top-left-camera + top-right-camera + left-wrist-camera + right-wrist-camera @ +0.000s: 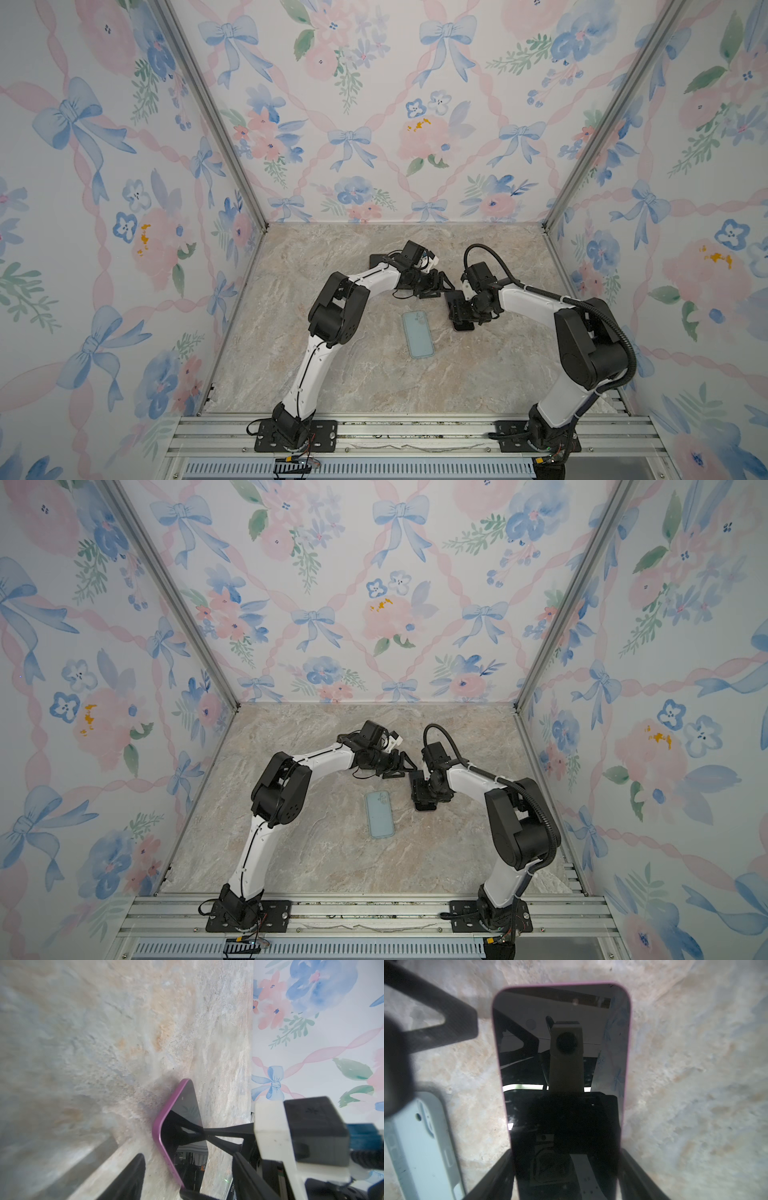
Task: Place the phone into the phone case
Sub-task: 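Grasp the purple-edged black phone with the right gripper while the left approaches, then lift the purple-edged phone onto its edge with the right gripper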
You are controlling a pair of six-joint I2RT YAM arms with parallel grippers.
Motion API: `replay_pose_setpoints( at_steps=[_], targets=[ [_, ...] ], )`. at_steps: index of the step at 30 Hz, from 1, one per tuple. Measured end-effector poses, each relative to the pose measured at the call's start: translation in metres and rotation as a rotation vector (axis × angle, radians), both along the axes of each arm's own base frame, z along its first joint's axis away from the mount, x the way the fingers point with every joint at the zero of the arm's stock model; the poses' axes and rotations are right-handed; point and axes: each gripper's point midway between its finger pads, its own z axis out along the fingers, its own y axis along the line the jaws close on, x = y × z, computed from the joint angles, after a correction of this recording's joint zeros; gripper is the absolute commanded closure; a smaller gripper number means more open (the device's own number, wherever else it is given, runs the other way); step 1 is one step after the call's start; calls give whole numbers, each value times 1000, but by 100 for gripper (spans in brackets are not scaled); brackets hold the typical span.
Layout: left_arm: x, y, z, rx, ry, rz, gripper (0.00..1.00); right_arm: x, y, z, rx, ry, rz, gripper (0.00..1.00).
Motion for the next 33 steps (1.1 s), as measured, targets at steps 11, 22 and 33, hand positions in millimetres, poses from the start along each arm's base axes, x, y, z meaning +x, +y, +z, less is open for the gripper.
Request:
replay_pose_setpoints(
  at_steps=[11,22,33],
  targets=[
    [0,-20,-15,-46,63,-47,50,-7,12,3,85,-28,17,41],
    [-7,-12,-26,-54,109,-64,57,-8,14,3,100,-30,20,41],
    [-11,-5,-33,-87,129,-72,76,-8,14,3,100,-30,21,40]
  ],
)
